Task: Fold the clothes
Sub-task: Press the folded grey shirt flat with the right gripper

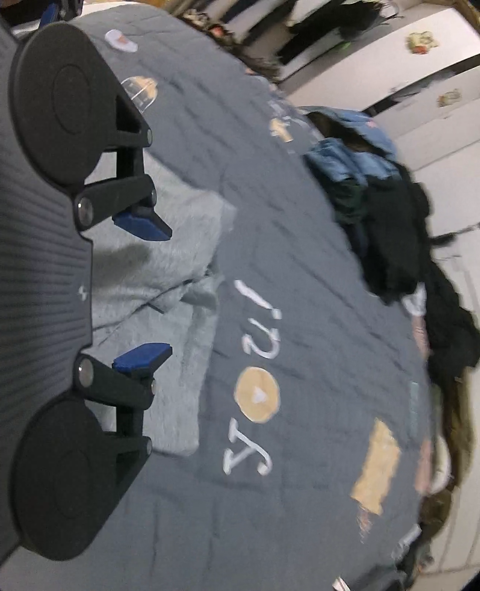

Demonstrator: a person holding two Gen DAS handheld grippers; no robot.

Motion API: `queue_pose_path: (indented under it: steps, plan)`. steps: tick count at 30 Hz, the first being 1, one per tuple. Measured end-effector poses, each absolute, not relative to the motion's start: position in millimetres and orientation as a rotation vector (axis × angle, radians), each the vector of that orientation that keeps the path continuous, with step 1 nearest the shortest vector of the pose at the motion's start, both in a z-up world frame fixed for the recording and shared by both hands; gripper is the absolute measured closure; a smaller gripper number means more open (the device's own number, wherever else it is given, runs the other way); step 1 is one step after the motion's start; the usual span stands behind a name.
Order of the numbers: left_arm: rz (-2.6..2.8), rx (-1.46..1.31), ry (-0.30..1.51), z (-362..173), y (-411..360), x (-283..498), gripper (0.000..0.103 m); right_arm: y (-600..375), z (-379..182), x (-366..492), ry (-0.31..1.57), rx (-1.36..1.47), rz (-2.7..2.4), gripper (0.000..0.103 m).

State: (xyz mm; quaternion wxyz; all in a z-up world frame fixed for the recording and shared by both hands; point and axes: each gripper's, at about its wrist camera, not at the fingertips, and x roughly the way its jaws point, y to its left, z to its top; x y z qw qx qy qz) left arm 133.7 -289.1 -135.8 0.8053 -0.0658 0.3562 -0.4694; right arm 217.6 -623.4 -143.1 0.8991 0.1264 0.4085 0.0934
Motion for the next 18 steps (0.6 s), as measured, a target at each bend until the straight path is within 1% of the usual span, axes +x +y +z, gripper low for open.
queue_pose_path:
  steps: [5,8,11,14,16,17,18]
  plan:
    - [-0.977,-0.148,0.786,-139.3,-288.4,139.4,0.042,-604.2,-161.2,231.2,0.929,0.203,0.236,0.043]
    - [-0.971,-0.146,0.787,-138.4,-286.8,137.9,0.042,-584.9,-159.5,224.3,0.912,0.116,0.275,0.047]
    - [-0.972,-0.142,0.786,-137.9,-287.8,137.6,0.042,-569.1,-153.0,214.5,0.881,0.034,0.288,0.068]
    - [-0.968,-0.134,0.787,-138.6,-288.6,137.4,0.042,-560.4,-139.9,199.9,0.83,-0.011,0.291,0.069]
    - [-0.966,-0.131,0.788,-139.1,-288.8,137.3,0.042,-555.5,-134.1,195.0,0.836,0.008,0.348,0.067]
    - [-0.965,-0.128,0.788,-139.1,-289.0,136.8,0.042,-553.6,-131.9,192.0,0.844,0.025,0.373,0.064]
    - [-0.963,-0.125,0.789,-139.2,-289.5,137.0,0.042,-553.1,-131.4,190.6,0.858,0.035,0.398,0.064]
